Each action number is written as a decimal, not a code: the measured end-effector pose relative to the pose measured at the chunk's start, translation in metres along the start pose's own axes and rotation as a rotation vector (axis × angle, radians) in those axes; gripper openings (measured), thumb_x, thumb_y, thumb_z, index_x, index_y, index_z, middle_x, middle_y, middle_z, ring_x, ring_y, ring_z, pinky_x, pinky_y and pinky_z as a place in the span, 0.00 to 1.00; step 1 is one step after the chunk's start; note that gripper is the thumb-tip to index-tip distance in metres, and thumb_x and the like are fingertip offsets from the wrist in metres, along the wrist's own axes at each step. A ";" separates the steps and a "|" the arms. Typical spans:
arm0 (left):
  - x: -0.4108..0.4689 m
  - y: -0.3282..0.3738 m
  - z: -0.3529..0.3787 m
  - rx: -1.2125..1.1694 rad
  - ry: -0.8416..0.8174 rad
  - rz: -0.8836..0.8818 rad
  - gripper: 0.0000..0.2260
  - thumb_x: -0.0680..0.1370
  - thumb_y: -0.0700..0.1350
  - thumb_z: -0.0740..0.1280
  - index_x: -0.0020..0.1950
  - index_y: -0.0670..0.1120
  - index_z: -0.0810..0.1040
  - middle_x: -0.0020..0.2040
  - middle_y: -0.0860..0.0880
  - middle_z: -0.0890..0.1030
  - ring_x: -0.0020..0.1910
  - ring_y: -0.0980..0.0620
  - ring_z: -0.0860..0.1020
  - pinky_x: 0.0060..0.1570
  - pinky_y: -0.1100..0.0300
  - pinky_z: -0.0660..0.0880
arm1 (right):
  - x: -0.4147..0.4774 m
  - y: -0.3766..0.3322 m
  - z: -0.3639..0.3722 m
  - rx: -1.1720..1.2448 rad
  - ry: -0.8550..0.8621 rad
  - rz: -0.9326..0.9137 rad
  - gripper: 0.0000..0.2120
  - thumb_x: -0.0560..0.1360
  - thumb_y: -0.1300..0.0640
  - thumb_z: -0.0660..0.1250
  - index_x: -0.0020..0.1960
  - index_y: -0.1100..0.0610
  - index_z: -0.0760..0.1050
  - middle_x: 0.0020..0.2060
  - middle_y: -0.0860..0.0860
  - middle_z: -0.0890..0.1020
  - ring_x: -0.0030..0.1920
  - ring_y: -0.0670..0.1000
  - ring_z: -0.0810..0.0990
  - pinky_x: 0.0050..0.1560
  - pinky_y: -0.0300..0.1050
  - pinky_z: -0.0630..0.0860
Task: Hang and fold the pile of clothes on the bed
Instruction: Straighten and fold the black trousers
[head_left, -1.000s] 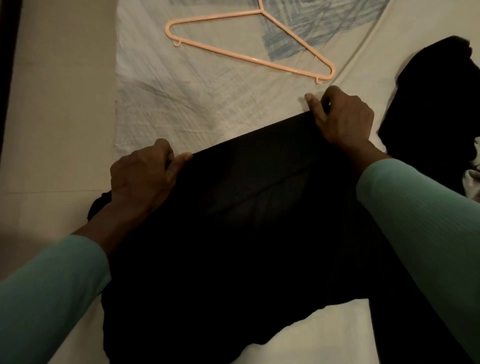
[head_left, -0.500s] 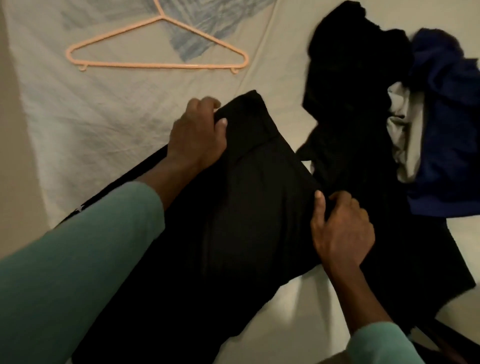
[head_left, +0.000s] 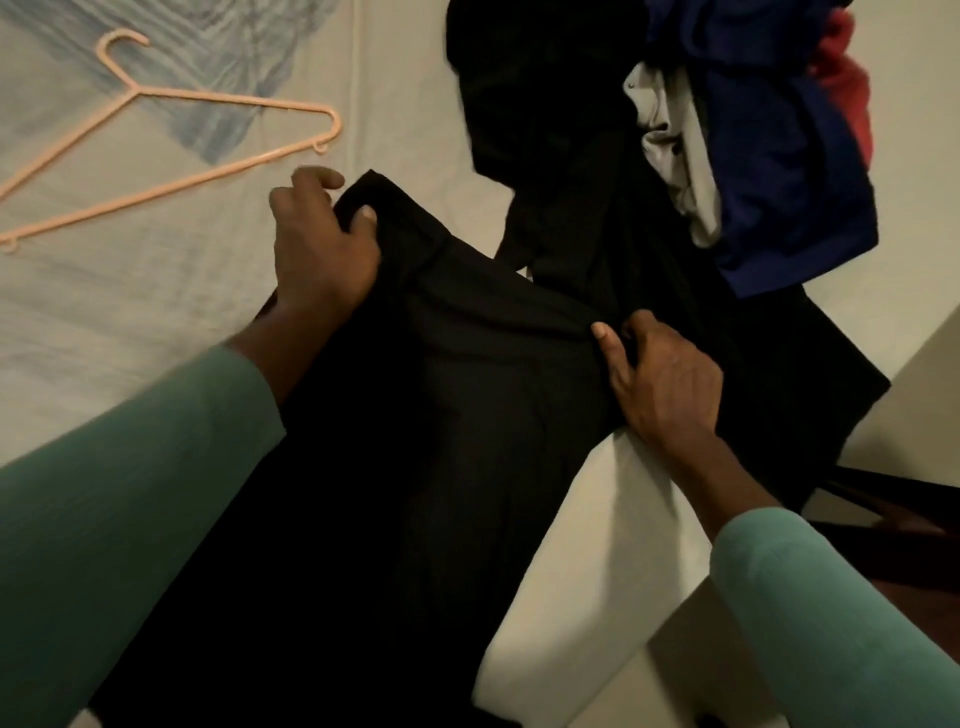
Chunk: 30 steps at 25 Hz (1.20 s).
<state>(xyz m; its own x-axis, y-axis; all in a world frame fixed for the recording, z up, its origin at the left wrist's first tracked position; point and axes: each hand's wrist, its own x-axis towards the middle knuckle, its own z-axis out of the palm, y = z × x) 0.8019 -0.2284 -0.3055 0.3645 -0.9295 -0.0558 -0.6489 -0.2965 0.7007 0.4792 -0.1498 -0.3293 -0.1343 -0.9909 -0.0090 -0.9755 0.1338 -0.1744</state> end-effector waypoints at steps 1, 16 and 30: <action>-0.027 -0.002 0.001 -0.013 0.034 0.148 0.16 0.82 0.48 0.68 0.68 0.47 0.73 0.65 0.43 0.73 0.52 0.52 0.76 0.56 0.59 0.73 | -0.002 0.000 0.000 0.085 -0.005 0.050 0.22 0.83 0.34 0.56 0.51 0.51 0.75 0.40 0.48 0.80 0.42 0.55 0.81 0.41 0.46 0.69; 0.009 0.096 0.060 0.758 -0.695 0.407 0.10 0.80 0.40 0.69 0.59 0.49 0.78 0.58 0.43 0.81 0.54 0.43 0.78 0.53 0.54 0.71 | -0.002 0.039 0.013 0.243 -0.008 -0.201 0.26 0.77 0.28 0.60 0.52 0.51 0.77 0.45 0.50 0.82 0.42 0.56 0.82 0.40 0.49 0.76; -0.041 0.093 0.068 0.538 -0.331 0.256 0.23 0.77 0.40 0.74 0.70 0.48 0.71 0.73 0.42 0.66 0.62 0.39 0.78 0.63 0.46 0.76 | 0.000 0.059 0.007 0.502 -0.099 -0.255 0.19 0.76 0.36 0.71 0.49 0.51 0.78 0.37 0.46 0.79 0.37 0.47 0.77 0.37 0.44 0.67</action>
<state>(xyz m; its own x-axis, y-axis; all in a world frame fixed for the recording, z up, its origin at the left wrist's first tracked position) 0.6811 -0.2325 -0.2857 -0.0129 -0.9776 -0.2102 -0.9606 -0.0462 0.2739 0.4229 -0.1418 -0.3462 0.1349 -0.9908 0.0070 -0.7696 -0.1092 -0.6291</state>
